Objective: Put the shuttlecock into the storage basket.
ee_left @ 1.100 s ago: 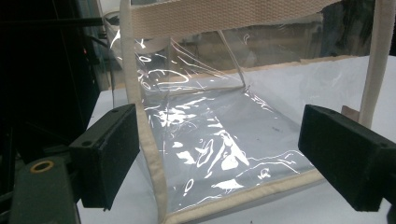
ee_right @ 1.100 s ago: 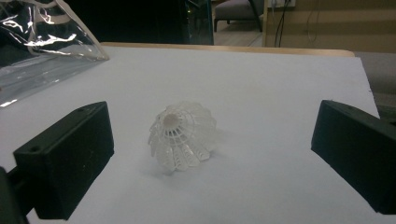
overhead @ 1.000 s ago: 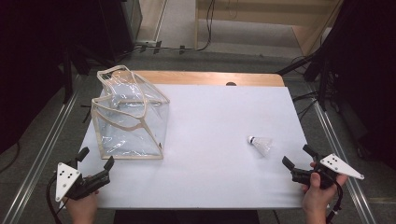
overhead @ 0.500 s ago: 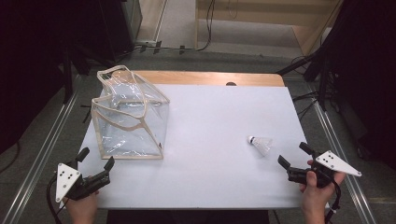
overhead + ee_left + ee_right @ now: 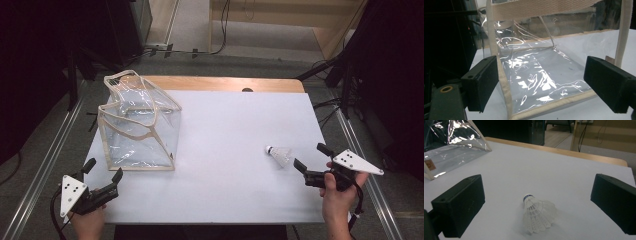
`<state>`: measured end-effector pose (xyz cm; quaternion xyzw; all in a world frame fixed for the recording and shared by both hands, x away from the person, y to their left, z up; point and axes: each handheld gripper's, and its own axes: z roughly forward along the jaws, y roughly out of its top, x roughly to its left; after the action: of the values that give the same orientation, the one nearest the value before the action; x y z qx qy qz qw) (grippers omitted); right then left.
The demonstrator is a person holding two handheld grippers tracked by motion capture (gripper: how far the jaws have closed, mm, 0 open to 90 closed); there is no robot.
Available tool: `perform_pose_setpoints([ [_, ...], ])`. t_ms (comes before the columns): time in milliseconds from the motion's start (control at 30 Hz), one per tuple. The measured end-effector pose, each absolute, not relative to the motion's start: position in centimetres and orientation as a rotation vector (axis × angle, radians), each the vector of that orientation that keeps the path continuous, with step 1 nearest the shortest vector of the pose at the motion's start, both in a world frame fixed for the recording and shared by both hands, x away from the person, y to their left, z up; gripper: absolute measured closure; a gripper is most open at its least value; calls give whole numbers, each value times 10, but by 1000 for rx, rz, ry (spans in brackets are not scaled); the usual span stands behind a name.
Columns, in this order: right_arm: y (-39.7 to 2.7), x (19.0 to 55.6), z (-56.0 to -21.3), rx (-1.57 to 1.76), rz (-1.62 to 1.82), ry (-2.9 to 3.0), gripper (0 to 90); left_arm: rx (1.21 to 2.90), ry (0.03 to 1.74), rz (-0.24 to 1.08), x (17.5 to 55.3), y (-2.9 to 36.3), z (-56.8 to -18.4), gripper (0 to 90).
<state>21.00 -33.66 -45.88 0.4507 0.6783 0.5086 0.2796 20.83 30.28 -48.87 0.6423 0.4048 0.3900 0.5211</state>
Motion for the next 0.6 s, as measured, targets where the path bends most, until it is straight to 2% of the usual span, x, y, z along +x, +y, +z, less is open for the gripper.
perform_pose_setpoints([
  [600, -315, 240, -437, 1154, 1329, 1927, 0, 1549, 967, 947, 209, 301, -489, 133],
])
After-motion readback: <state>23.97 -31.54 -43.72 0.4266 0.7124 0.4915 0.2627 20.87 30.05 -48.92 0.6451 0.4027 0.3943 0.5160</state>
